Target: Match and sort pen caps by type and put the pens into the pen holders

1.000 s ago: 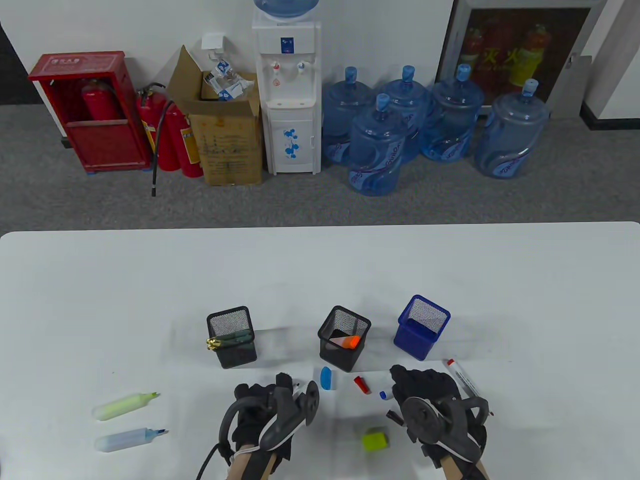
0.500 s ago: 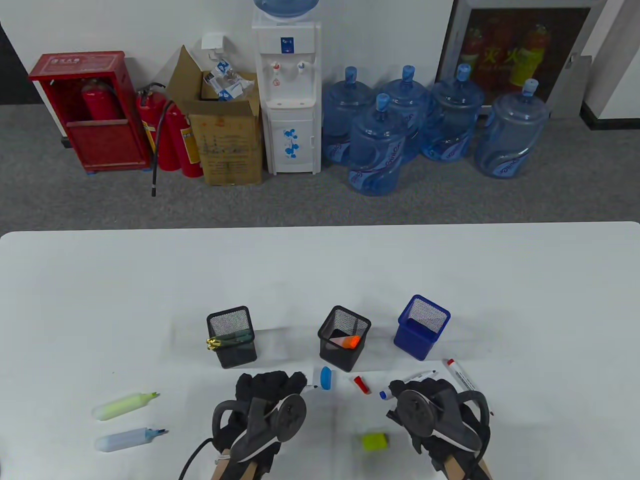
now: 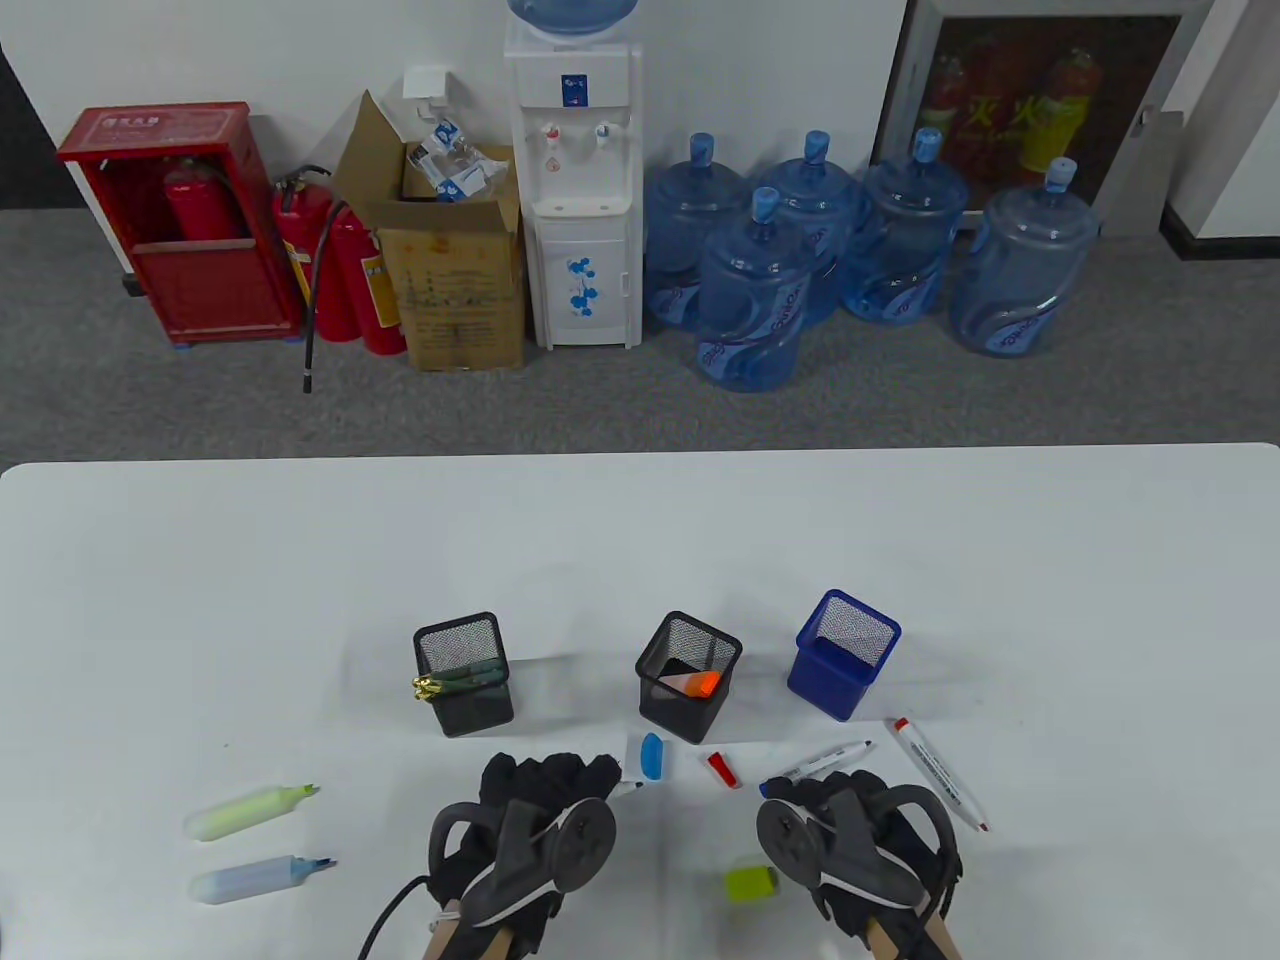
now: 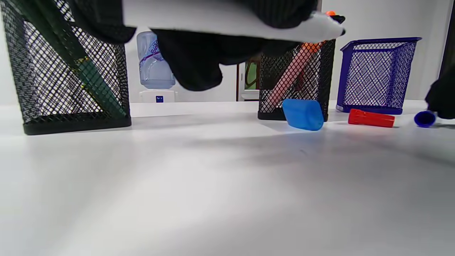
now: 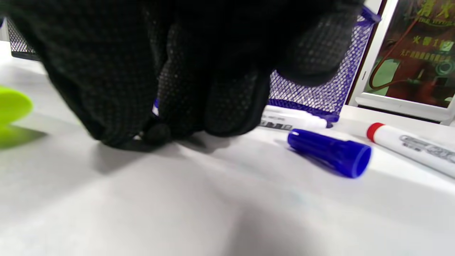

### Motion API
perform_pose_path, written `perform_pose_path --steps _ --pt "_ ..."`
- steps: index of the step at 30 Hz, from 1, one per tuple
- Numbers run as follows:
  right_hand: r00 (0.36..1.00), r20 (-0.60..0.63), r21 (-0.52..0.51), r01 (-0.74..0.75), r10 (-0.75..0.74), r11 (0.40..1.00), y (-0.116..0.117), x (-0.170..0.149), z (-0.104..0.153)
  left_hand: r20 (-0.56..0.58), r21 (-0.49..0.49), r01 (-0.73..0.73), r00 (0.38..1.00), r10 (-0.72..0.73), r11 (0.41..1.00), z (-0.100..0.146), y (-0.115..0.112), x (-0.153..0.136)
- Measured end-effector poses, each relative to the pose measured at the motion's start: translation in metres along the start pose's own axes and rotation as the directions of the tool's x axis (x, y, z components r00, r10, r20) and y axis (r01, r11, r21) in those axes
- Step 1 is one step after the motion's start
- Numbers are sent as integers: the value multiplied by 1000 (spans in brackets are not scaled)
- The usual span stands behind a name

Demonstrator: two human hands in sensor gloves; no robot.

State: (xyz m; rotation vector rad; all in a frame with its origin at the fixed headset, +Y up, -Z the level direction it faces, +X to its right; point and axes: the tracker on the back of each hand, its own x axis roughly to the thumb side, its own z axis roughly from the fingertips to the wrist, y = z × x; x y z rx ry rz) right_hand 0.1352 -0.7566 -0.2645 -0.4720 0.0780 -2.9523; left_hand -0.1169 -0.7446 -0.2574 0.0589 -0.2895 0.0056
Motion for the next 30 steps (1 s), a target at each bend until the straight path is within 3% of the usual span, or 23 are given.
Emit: perform_pose_path --steps 9,16,25,30 --pt "1000 10 -24 -7 7 1000 -1 1 1 16 -2 0 1000 0 1000 0 0 1" --pt "996 7 -113 92 -91 989 -16 -7 6 40 14 -24 999 23 1000 1 0 4" --pt "983 115 -180 161 -142 970 -29 23 8 105 63 -62 993 55 996 3 6 27" --pt "960 139 -147 263 -243 954 -32 30 7 130 68 -65 990 56 996 4 6 36"
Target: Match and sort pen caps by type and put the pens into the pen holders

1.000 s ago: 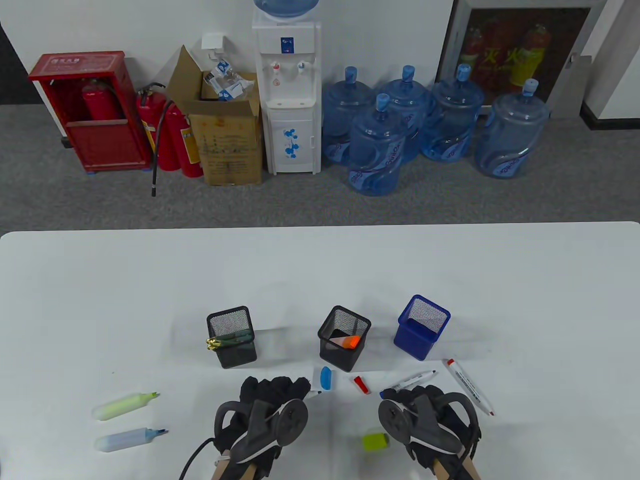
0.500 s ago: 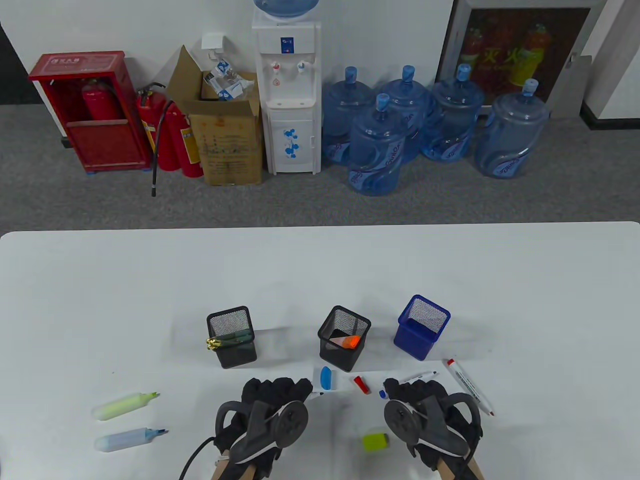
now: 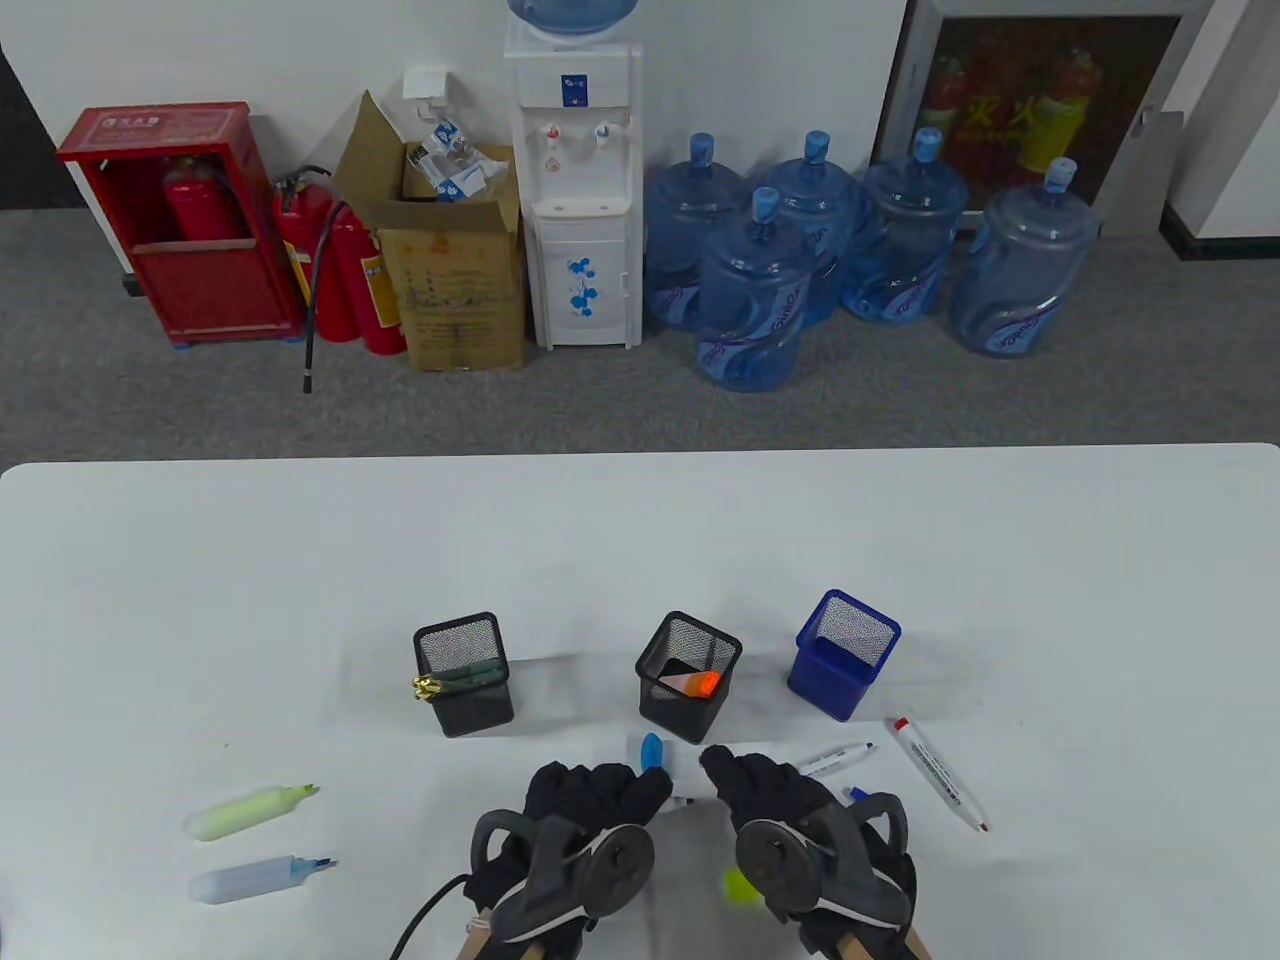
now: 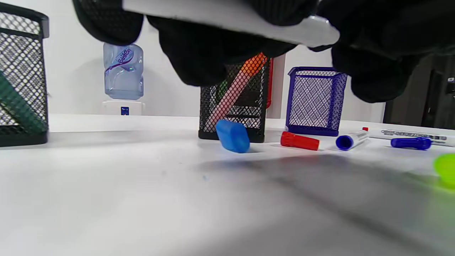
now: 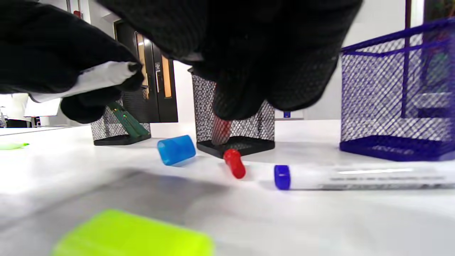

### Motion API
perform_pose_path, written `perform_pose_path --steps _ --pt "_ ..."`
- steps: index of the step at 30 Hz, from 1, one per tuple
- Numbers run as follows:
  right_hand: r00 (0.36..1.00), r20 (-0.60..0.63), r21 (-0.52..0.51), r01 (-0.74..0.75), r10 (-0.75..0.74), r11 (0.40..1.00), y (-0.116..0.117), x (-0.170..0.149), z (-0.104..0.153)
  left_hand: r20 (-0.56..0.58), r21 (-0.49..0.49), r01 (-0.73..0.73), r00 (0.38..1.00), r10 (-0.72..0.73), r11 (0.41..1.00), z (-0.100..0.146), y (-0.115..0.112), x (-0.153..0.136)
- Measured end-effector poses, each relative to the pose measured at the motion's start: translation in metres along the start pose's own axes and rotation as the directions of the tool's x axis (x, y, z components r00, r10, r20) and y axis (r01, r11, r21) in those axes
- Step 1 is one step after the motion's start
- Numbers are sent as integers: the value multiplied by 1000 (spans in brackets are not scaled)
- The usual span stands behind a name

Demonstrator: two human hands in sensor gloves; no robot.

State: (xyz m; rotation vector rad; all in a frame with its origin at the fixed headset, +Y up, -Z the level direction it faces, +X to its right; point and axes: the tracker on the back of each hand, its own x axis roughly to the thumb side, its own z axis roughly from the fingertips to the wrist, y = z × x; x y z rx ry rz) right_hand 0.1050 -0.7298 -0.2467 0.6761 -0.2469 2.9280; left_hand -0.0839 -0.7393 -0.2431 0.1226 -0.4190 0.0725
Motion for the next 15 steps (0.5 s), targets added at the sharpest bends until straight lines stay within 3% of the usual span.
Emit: perform_pose_path --steps 15 --pt "996 73 -96 -38 45 995 -1 14 2 30 0 -14 999 14 1000 -2 -3 10"
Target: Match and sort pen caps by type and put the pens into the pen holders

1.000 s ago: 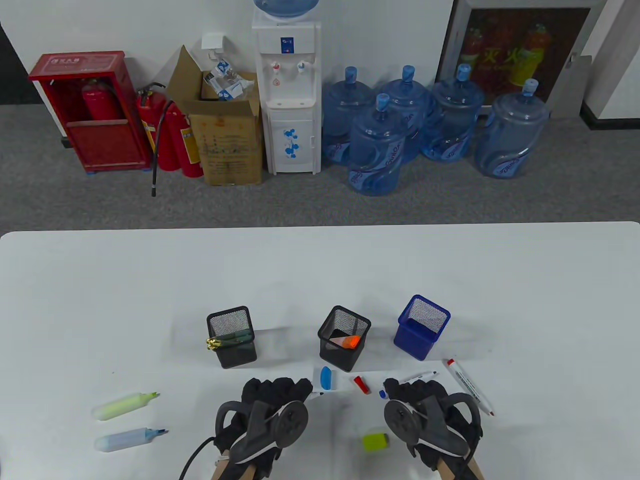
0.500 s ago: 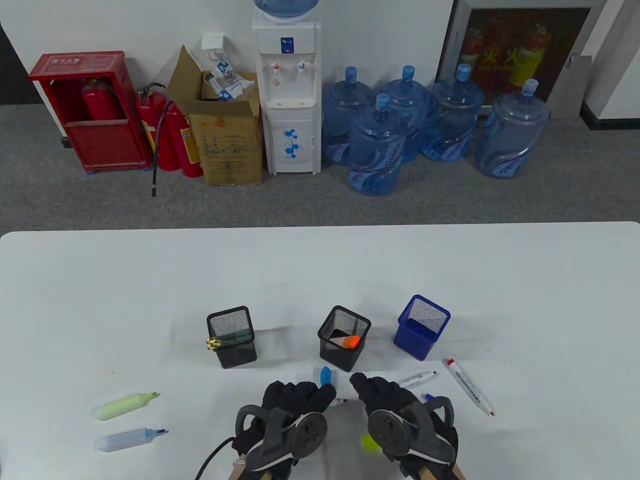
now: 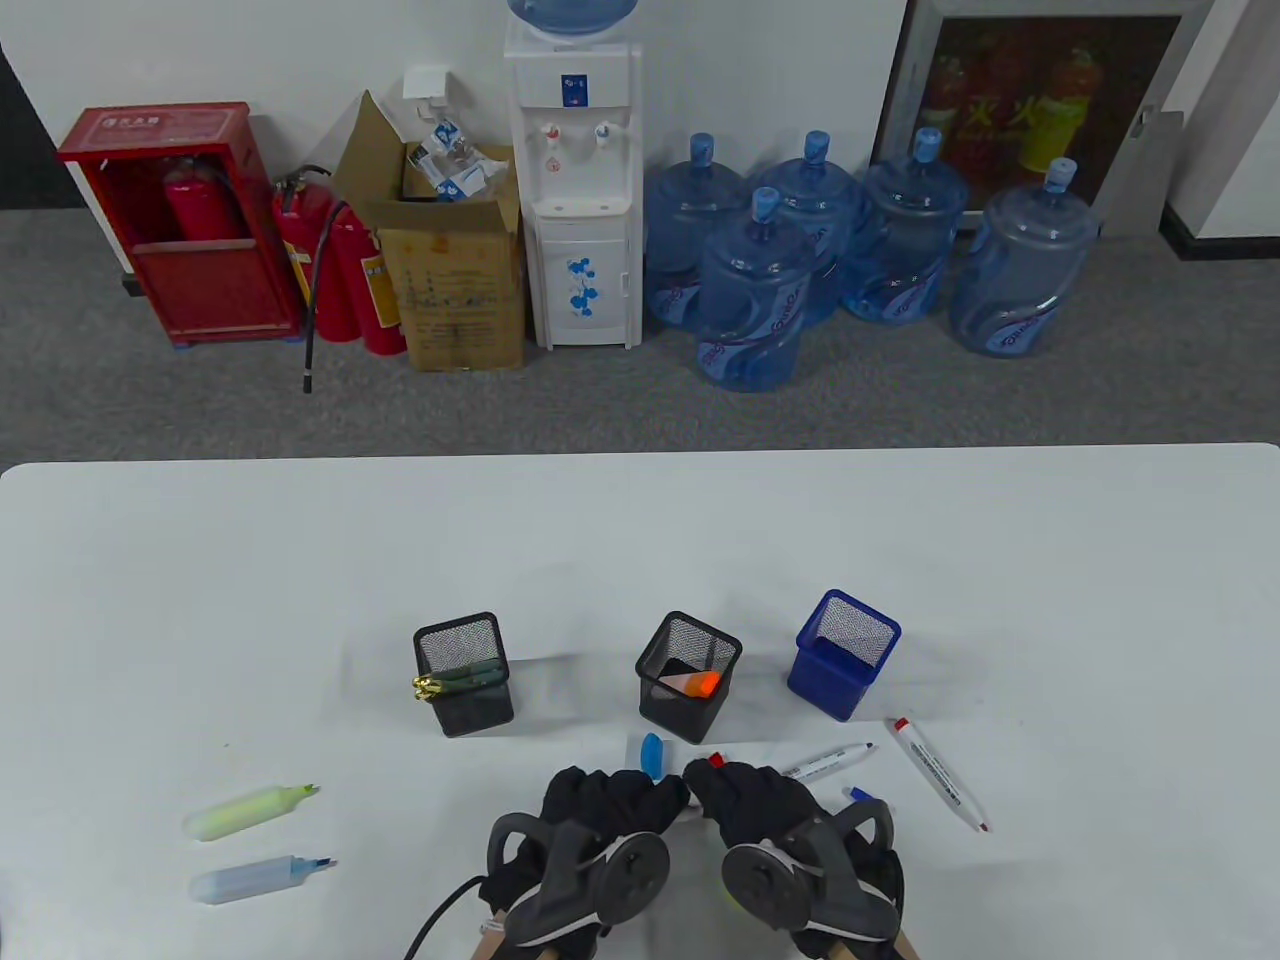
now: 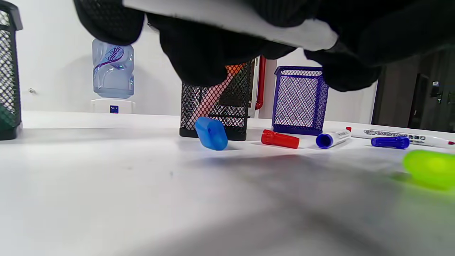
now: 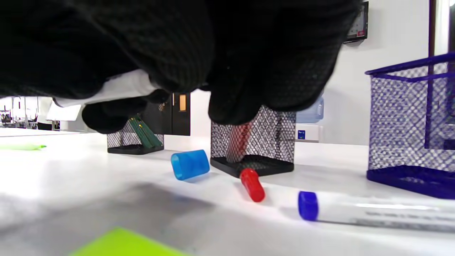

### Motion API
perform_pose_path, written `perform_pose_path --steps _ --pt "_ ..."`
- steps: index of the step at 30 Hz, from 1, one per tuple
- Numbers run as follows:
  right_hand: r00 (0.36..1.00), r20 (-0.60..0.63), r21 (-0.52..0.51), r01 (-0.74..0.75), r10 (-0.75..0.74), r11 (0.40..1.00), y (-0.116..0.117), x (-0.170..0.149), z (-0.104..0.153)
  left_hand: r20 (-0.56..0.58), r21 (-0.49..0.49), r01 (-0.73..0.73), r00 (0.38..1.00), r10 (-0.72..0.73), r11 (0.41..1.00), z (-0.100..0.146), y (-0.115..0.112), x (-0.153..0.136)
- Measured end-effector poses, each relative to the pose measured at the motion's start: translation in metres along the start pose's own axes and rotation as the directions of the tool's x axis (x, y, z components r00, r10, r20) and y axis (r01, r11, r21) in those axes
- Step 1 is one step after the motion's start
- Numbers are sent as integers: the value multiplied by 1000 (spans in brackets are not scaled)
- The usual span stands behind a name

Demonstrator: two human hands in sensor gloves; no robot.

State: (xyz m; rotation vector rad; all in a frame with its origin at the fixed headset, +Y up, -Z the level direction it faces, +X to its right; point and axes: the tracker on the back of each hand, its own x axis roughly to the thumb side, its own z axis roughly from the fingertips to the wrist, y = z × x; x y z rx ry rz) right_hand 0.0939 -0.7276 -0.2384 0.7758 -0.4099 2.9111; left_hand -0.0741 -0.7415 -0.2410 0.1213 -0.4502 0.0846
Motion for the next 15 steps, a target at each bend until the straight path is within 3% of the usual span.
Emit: perform_pose_path --steps 7,15 --pt "1000 16 -30 -12 12 999 -1 3 0 2 10 -33 999 33 999 0 2 1" --pt "989 -63 -109 126 -134 986 0 -6 1 -10 50 -99 995 100 994 0 4 -2"
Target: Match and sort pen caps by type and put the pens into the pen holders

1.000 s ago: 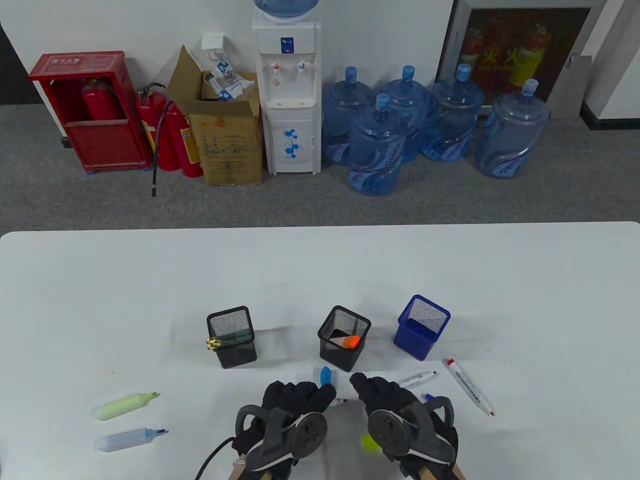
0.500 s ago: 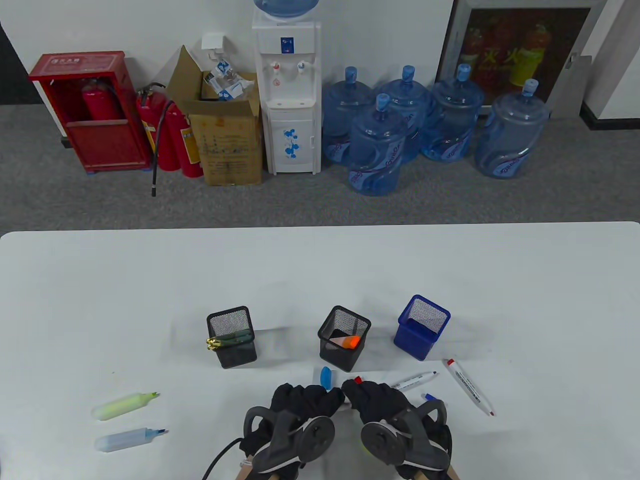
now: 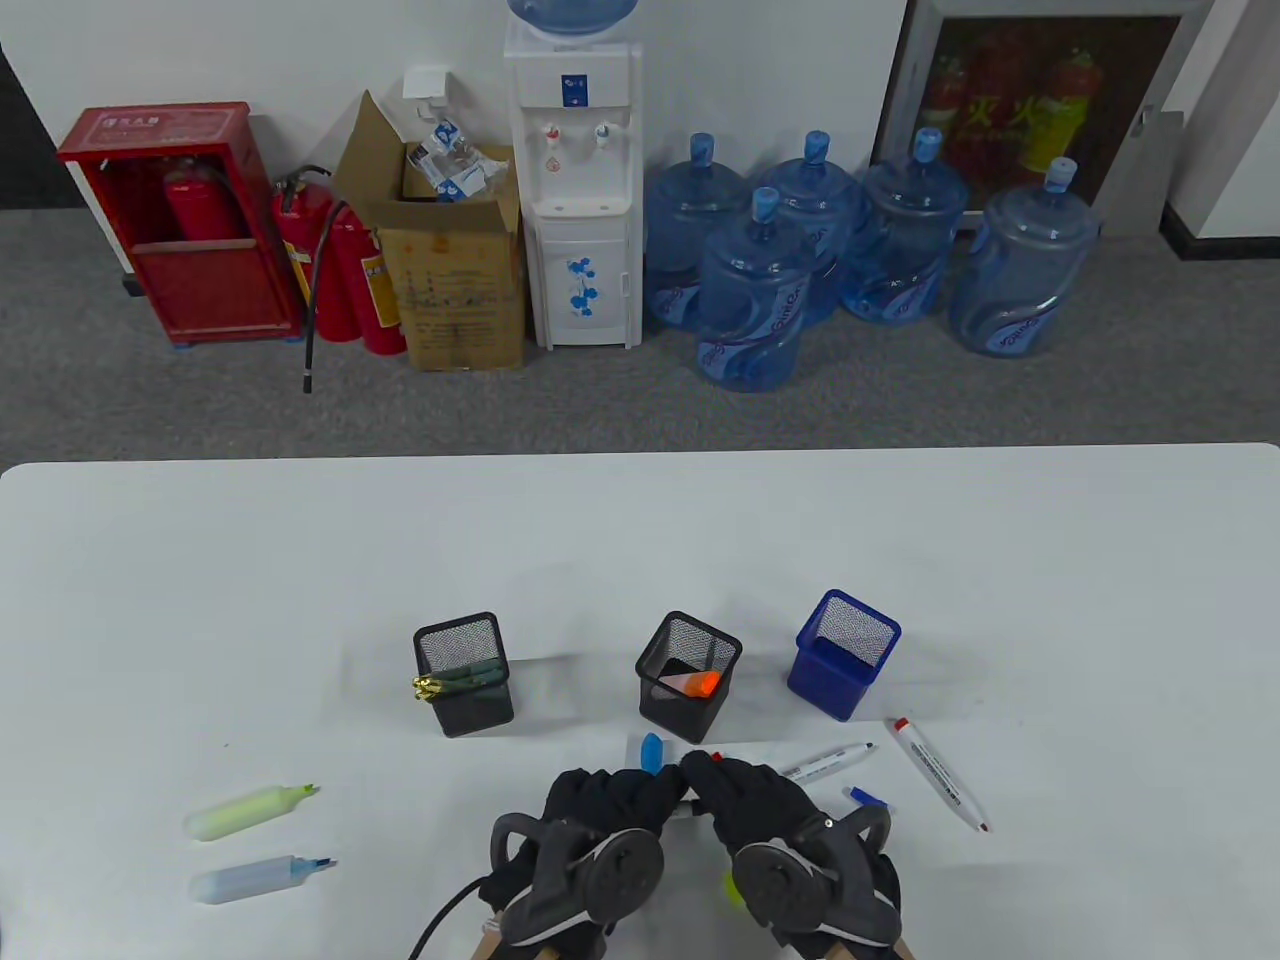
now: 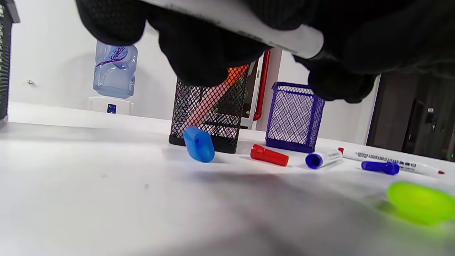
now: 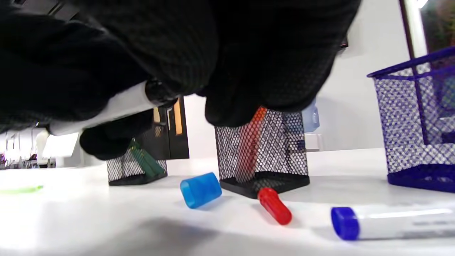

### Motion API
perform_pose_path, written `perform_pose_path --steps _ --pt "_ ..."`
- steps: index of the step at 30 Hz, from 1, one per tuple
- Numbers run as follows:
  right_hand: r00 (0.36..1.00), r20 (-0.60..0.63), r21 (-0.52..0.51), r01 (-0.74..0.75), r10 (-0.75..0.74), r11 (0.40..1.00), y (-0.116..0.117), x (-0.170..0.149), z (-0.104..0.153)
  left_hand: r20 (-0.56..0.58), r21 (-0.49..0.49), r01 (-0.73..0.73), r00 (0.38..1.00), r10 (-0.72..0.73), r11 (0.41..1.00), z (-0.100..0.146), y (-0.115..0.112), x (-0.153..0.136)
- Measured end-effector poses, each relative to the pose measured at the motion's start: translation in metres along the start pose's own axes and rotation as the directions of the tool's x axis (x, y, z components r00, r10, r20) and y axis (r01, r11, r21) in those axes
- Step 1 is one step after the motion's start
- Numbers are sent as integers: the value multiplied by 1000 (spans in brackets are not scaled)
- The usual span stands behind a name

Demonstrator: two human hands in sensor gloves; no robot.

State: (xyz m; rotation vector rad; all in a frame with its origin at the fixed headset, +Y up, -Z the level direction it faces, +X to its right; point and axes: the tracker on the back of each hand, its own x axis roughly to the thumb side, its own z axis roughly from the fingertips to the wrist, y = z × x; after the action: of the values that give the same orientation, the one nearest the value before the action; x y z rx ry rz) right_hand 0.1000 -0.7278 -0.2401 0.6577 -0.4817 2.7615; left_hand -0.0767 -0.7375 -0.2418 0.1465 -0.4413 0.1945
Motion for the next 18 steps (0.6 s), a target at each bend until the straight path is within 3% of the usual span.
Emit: perform_pose_path --steps 7,13,18 --pt "990 -79 -24 113 -115 993 -3 -7 -3 5 69 21 1000 -22 997 -2 4 5" --pt "983 -60 -58 167 -171 984 -10 -8 -4 18 45 -146 989 146 988 -1 15 -3" --pt "961 -106 -6 255 -254 967 -7 -9 -6 82 115 -17 997 8 993 5 18 0"
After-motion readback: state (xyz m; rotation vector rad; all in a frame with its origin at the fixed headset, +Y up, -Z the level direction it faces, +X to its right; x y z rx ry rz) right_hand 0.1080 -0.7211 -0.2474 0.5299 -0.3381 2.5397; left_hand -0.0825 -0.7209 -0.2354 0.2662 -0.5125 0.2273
